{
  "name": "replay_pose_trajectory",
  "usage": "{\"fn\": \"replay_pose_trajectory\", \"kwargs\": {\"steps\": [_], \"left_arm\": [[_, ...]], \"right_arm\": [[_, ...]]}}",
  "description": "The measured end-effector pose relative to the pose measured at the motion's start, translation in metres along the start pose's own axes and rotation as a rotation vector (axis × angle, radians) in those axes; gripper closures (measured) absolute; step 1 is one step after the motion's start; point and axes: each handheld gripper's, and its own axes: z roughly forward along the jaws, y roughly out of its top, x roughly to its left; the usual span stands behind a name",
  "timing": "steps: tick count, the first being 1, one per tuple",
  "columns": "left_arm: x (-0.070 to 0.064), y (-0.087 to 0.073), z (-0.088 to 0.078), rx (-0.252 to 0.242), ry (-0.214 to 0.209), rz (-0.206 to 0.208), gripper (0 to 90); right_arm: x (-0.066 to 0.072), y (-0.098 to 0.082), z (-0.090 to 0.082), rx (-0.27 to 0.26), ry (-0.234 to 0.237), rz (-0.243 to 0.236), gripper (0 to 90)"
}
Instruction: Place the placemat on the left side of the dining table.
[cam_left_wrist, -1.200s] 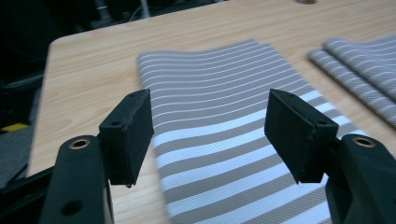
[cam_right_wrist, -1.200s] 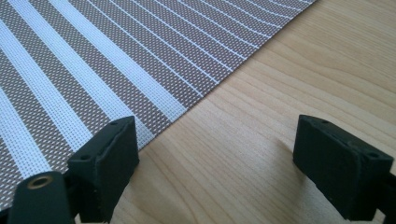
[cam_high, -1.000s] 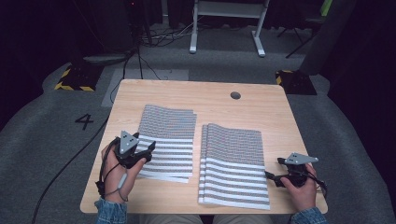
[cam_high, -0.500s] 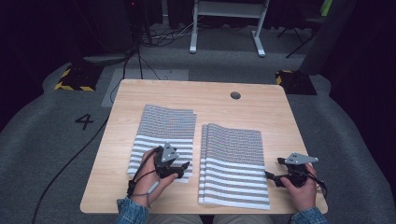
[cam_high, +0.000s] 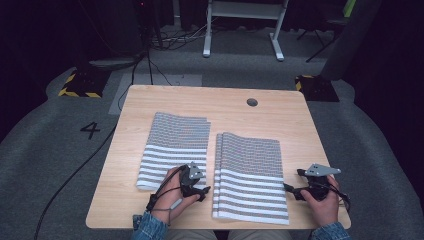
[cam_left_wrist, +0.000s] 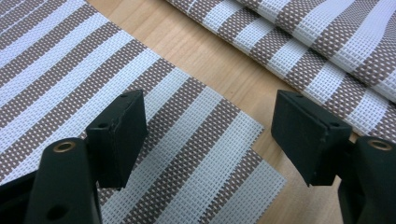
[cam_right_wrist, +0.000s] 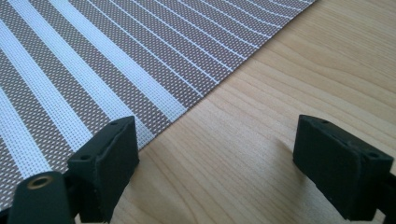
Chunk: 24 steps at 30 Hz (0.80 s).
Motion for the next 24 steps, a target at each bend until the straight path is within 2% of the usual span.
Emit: {"fn": "replay_pose_trajectory", "kwargs": {"steps": [3,4,5,8,10,11,12,13,15,18,21,24], "left_arm": [[0.002,-0.002,0.001,-0.032,0.009,0.007,28.9],[0.002,-0.003,0.002,-0.040,-0.005,-0.011,29.9],[0.004,-0.003,0.001,-0.043,0.011,0.001,32.4],[0.010,-0.006,-0.001,-0.067,0.012,-0.009,45.9],[0.011,-0.007,-0.002,-0.073,0.001,-0.027,46.5],[0.012,-0.006,-0.003,-0.083,-0.013,-0.053,49.6],[0.013,-0.007,-0.004,-0.086,-0.009,-0.064,60.3],[0.014,-0.006,-0.005,-0.089,-0.010,-0.076,62.5],[0.016,-0.006,-0.010,-0.101,-0.001,-0.082,67.1],[0.018,-0.003,-0.020,-0.117,0.028,-0.081,81.9],[0.022,-0.002,-0.029,-0.177,0.030,-0.090,85.6],[0.024,-0.002,-0.039,-0.233,0.059,-0.091,86.7]], "right_arm": [[0.000,0.000,0.000,0.000,0.000,0.000,14.2],[0.000,0.000,0.000,0.000,0.000,-0.001,14.3],[0.000,0.000,0.000,0.000,0.000,0.000,14.3],[0.000,0.000,0.000,0.000,0.000,-0.001,14.3],[0.000,0.000,0.000,0.000,0.000,0.000,14.3],[0.000,0.000,0.000,0.000,0.000,-0.001,14.2],[0.000,0.000,0.000,0.000,0.000,0.000,14.2],[0.000,0.000,0.000,0.000,0.000,0.000,14.3],[0.000,0.000,0.000,0.000,0.000,0.000,14.3],[0.000,0.000,0.000,0.000,0.000,0.000,14.2],[0.000,0.000,0.000,0.000,0.000,0.000,14.3],[0.000,0.000,0.000,0.000,0.000,0.000,14.3]]}}
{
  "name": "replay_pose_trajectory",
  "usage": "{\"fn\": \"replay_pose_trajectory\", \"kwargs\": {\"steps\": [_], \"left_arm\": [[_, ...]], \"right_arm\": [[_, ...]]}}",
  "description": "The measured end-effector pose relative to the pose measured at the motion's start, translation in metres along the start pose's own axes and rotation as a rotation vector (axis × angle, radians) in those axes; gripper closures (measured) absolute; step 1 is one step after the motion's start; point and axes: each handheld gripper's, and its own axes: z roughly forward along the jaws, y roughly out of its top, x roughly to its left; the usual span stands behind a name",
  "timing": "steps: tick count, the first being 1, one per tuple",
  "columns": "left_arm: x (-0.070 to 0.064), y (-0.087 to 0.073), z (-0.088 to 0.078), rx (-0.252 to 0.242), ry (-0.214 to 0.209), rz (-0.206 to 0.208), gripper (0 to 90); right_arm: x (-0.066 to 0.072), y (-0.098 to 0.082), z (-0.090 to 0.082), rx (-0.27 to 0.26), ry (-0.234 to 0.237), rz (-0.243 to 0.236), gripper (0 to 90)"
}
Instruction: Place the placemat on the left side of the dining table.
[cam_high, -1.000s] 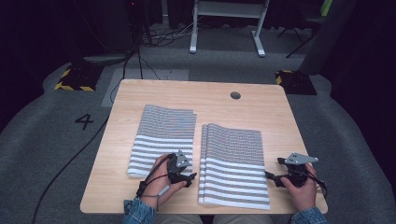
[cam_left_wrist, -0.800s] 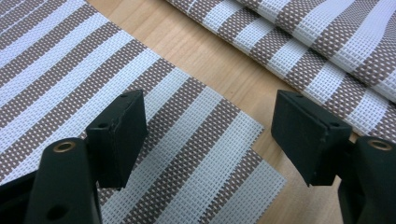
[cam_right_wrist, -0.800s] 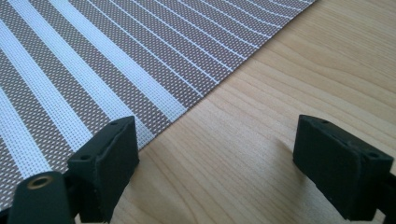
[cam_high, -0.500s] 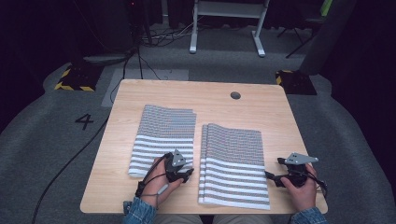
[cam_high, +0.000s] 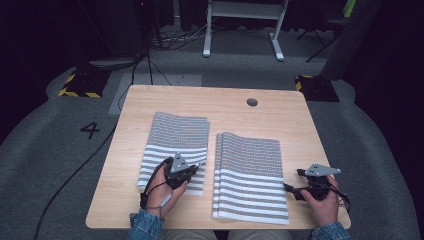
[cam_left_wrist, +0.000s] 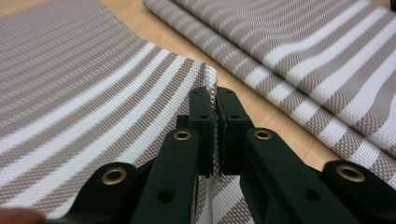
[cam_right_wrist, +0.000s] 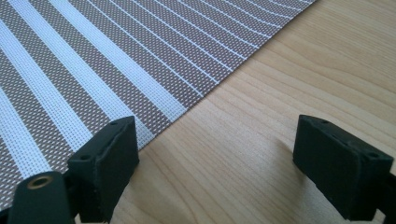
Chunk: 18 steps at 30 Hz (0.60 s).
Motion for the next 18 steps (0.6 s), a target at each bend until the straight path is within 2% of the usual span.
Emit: {"fn": "replay_pose_trajectory", "kwargs": {"steps": [3,6,8,12,18], "left_arm": [[0.004,0.004,-0.012,-0.060,0.037,0.008,87.1],[0.009,0.007,-0.025,-0.110,0.048,0.001,87.0],[0.014,0.006,-0.033,-0.147,0.076,0.001,87.0],[0.024,0.006,-0.052,-0.207,0.129,-0.035,87.1],[0.037,0.005,-0.079,-0.273,0.202,-0.059,87.1]], "right_arm": [[0.000,0.000,0.000,0.000,0.000,0.001,14.3],[0.000,0.000,0.000,0.000,0.000,0.001,14.3],[0.000,0.000,0.000,0.000,0.000,0.000,14.3],[0.000,0.000,0.000,0.000,0.000,0.000,14.3],[0.000,0.000,0.000,0.000,0.000,0.000,14.3]]}}
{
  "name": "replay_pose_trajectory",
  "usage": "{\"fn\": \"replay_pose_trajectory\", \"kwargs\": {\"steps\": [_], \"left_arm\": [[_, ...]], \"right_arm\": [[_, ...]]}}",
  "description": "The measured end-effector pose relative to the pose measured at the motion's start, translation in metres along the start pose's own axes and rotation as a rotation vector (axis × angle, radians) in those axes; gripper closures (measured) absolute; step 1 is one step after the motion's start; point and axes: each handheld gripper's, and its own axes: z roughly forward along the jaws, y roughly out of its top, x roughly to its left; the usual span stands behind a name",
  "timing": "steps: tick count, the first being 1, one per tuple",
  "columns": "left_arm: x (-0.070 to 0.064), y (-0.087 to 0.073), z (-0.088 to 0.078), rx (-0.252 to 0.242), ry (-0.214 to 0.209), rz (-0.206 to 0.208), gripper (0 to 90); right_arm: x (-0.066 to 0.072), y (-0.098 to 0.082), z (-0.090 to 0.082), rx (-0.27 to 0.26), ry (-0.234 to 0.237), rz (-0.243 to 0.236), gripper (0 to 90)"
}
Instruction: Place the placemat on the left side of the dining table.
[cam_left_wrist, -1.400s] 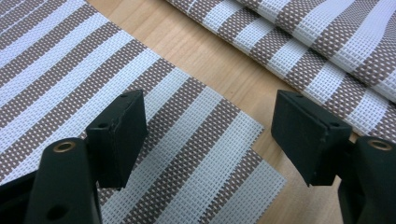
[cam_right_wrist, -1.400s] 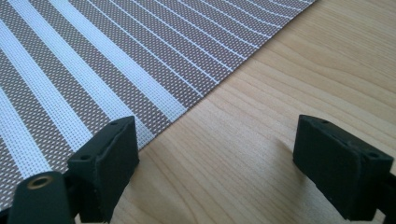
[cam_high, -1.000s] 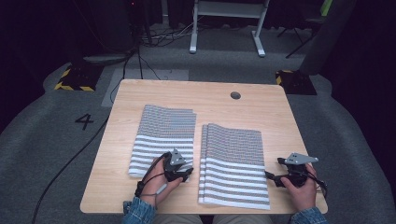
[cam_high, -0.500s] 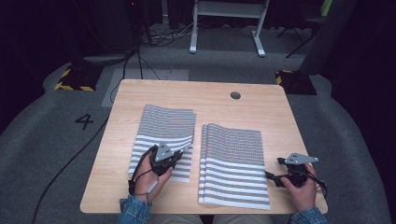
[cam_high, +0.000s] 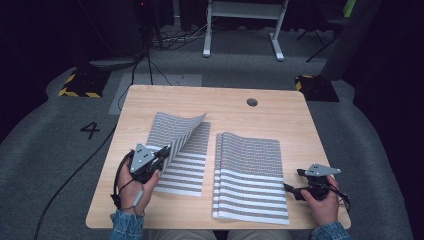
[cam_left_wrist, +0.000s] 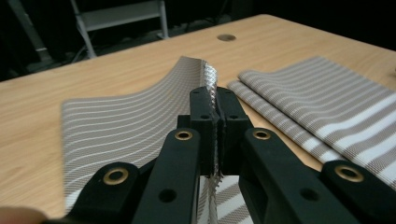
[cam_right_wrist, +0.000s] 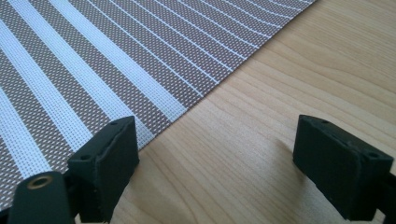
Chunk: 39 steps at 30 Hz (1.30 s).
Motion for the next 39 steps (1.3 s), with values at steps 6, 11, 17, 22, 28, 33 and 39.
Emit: {"fn": "replay_pose_trajectory", "kwargs": {"steps": [6,11,17,22,28,33,39], "left_arm": [[0.016,0.003,-0.020,-0.071,0.077,-0.038,87.0],[0.034,-0.002,-0.035,-0.089,0.174,-0.074,87.0],[0.055,-0.013,-0.049,-0.066,0.301,-0.094,86.8],[0.064,-0.017,-0.059,-0.064,0.397,-0.164,86.8],[0.071,-0.019,-0.069,-0.044,0.549,-0.203,82.3],[0.067,-0.015,-0.068,-0.061,0.642,-0.170,44.0],[0.042,0.000,-0.044,0.006,0.443,-0.109,33.3]], "right_arm": [[0.000,0.000,0.000,0.000,0.000,0.000,14.3],[0.000,0.000,0.000,0.000,0.000,0.000,14.3],[0.000,0.000,0.000,0.000,0.000,-0.001,14.3],[0.000,0.000,0.000,0.000,0.000,-0.001,14.3],[0.000,0.000,0.000,0.000,0.000,0.000,14.3],[0.000,0.000,0.000,0.000,0.000,0.000,14.3],[0.000,0.000,0.000,0.000,0.000,-0.001,14.3]]}}
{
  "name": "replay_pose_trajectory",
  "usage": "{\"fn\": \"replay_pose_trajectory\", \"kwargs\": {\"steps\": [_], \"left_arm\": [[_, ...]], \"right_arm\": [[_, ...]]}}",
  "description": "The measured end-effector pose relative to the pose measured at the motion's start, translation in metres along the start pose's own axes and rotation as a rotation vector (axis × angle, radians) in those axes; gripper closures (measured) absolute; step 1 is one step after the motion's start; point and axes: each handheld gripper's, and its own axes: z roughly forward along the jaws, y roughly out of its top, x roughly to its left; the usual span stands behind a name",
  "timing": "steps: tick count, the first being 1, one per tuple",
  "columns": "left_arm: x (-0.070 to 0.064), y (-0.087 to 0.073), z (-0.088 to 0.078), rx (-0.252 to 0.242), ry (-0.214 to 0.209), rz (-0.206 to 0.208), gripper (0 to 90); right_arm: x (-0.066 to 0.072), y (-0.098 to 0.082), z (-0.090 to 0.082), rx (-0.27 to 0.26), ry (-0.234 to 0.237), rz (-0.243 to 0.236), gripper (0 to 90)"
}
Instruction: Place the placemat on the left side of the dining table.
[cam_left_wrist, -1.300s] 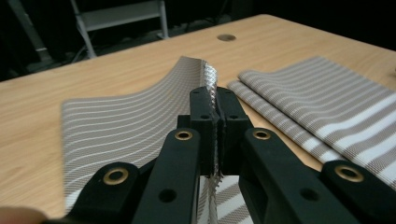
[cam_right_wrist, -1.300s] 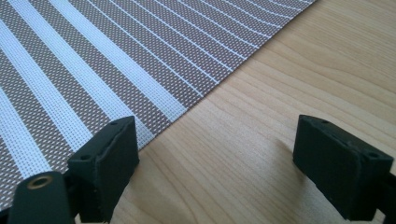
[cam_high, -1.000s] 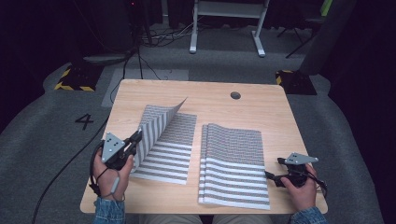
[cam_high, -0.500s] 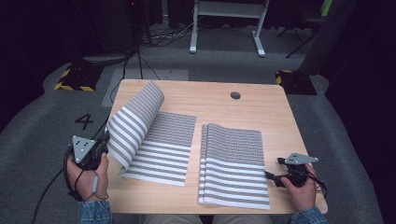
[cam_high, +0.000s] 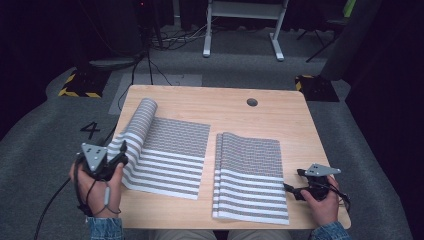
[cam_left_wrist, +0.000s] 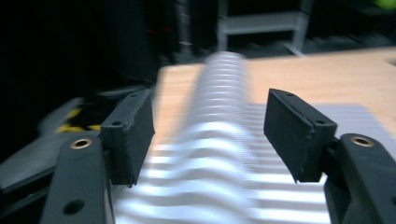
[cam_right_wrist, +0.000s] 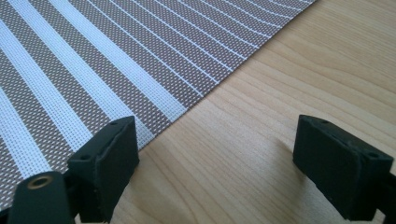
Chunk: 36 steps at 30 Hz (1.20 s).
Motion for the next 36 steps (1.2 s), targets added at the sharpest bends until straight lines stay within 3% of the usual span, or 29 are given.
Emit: {"fn": "replay_pose_trajectory", "kwargs": {"steps": [3,5,7,12,17,22,26,29,36], "left_arm": [[-0.023,0.002,0.009,0.032,-0.143,0.009,32.5],[-0.037,0.001,0.015,0.064,-0.217,0.029,31.9],[-0.049,-0.002,0.021,0.094,-0.255,0.070,31.7],[-0.075,-0.015,0.039,0.197,-0.362,0.097,29.9],[-0.095,-0.031,0.056,0.311,-0.409,0.135,27.5],[-0.112,-0.049,0.069,0.466,-0.427,0.222,25.0],[-0.120,-0.058,0.076,0.527,-0.455,0.241,23.2],[-0.124,-0.062,0.077,0.527,-0.456,0.231,16.7],[-0.124,-0.064,0.077,0.502,-0.449,0.223,16.8]], "right_arm": [[0.000,0.000,0.000,0.000,0.000,0.000,14.3],[0.000,0.000,0.000,0.000,0.000,0.000,14.2],[0.000,0.000,0.000,0.000,0.000,0.000,14.3],[0.000,0.000,0.000,0.000,0.000,0.000,14.3],[0.000,0.000,0.000,0.000,0.000,0.000,14.3],[0.000,0.000,0.000,0.000,0.000,0.000,14.3],[0.000,0.000,0.000,0.000,0.000,0.000,14.2],[0.000,0.000,0.000,0.000,0.000,0.000,14.3],[0.000,0.000,0.000,0.000,0.000,0.000,14.2]]}}
